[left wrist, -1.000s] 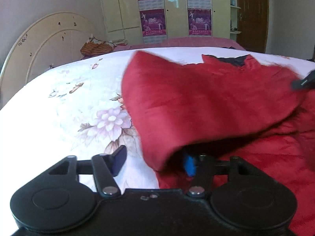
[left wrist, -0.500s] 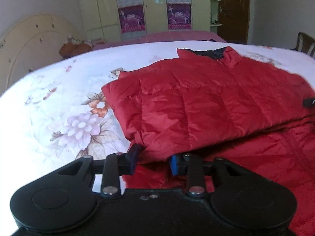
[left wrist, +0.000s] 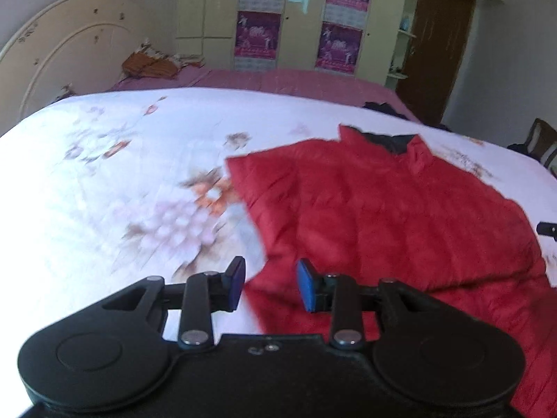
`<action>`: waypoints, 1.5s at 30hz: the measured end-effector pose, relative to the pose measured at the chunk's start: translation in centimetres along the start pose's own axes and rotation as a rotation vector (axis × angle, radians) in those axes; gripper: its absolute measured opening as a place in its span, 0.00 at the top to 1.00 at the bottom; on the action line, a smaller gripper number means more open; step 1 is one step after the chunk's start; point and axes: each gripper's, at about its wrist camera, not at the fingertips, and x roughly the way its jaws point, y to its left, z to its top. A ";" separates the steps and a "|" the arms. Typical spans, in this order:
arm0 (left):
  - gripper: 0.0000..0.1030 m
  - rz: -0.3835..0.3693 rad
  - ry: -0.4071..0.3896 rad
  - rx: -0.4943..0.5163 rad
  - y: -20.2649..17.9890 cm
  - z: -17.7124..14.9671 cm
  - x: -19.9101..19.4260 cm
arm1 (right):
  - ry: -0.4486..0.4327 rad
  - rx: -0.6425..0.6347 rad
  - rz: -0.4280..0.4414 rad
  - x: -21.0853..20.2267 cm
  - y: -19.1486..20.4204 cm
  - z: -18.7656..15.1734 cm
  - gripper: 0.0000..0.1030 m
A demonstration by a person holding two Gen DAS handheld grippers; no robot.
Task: Fold large clothes
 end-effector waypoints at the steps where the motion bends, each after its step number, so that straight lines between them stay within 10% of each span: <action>1: 0.68 -0.004 -0.004 0.008 -0.4 0.5 0.7 | -0.013 -0.010 0.009 0.0 0.4 0.4 0.36; 16: 0.66 0.011 0.038 0.010 -2.6 2.4 9.7 | 0.100 -0.174 0.030 9.9 4.5 -0.7 0.36; 45: 0.64 0.007 0.008 0.047 -6.5 1.8 4.0 | 0.041 -0.196 0.119 2.9 4.3 -0.7 0.36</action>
